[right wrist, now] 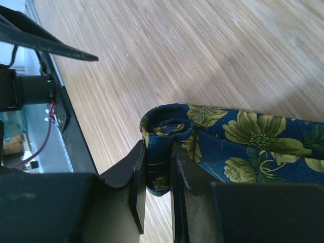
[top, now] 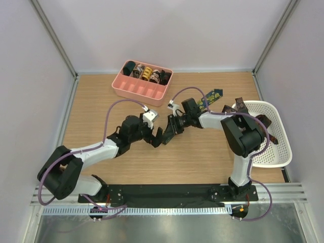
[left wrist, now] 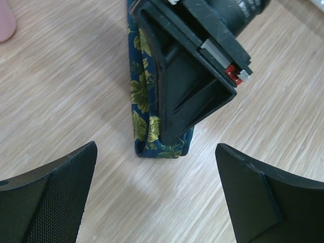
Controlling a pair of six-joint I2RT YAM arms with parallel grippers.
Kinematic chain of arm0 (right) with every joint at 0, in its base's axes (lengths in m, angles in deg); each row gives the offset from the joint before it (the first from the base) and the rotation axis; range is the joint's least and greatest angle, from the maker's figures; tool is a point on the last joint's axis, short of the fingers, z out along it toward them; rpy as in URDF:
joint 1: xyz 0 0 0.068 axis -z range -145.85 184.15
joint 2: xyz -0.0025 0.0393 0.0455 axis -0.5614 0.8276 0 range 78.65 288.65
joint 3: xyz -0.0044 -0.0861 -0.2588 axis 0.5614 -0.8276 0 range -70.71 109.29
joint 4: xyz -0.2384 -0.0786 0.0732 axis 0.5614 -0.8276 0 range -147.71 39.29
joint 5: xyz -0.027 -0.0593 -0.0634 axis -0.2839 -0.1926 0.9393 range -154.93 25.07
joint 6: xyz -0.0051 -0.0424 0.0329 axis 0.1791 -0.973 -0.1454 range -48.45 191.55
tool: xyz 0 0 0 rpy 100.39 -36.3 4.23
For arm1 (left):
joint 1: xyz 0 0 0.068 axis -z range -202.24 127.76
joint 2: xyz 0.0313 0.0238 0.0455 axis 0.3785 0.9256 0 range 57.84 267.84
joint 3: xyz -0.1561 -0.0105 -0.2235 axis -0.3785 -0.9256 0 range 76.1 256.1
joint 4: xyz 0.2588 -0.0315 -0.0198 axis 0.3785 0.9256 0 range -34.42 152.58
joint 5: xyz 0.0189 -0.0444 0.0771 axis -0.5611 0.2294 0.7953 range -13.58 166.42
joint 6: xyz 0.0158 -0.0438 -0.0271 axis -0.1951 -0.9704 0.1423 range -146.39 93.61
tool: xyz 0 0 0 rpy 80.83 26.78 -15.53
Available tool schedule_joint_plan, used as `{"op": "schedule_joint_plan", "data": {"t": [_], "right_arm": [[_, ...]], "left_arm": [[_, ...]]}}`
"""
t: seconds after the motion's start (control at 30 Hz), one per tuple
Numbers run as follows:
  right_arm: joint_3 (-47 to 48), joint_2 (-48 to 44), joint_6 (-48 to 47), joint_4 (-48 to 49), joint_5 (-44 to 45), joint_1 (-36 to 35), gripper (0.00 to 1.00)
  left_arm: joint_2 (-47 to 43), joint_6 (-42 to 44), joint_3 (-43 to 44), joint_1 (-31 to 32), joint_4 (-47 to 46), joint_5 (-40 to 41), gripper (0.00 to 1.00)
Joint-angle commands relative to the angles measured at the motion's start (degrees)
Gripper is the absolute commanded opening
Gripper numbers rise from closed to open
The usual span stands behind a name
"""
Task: Roll the ties
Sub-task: Roll the tie
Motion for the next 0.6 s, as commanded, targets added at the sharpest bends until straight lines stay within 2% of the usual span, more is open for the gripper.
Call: {"op": "schedule_joint_plan", "data": {"t": [0.0, 0.03, 0.27, 0.4, 0.57], "right_arm": [[-1.4, 1.4, 3.3, 7.4, -3.7, 1.5, 0.01], [-1.9, 1.5, 3.9, 8.2, -4.4, 1.7, 0.01], [-2.6, 2.8, 6.0, 11.4, -6.7, 3.7, 0.01], [-3.6, 3.5, 7.5, 13.8, -8.1, 4.7, 0.01], [-4.5, 4.1, 9.4, 16.7, -9.3, 5.7, 0.01]], "left_arm": [[2.1, 7.5, 4.4, 1.5, 2.8, -2.8, 1.0], [3.0, 10.5, 5.6, 2.2, 5.2, -1.6, 1.0], [11.6, 17.4, 14.0, 4.0, 15.8, -1.6, 1.0], [16.7, 18.6, 17.9, 4.1, 21.6, 1.0, 1.0], [20.3, 18.9, 20.9, 4.2, 24.3, 1.7, 0.98]]}}
